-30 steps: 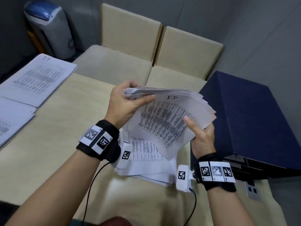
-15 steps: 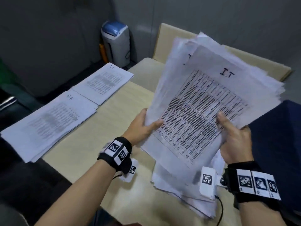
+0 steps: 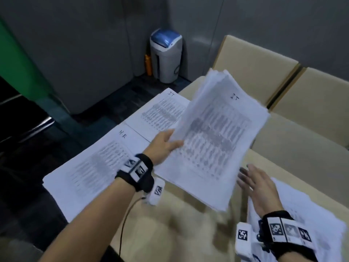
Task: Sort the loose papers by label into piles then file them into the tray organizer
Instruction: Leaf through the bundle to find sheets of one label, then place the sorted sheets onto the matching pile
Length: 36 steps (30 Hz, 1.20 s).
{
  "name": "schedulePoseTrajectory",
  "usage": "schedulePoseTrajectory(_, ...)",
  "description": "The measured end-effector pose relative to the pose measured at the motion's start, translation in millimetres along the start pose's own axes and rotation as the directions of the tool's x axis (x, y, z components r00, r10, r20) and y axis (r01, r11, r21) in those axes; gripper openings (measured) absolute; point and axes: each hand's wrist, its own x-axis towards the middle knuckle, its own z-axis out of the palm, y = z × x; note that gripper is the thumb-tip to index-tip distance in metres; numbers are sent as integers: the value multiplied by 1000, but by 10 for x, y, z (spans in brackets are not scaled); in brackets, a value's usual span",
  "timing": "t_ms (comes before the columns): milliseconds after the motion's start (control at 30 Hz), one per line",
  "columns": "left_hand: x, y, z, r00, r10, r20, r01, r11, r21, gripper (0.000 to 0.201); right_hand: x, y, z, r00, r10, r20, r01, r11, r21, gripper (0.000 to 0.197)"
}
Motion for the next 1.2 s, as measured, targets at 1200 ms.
schedulePoseTrajectory(1200,366,-467,1434,980,-104,172,26,914,404,16,-274,514,-1335,857,-150,-493,-79,907,-414,8)
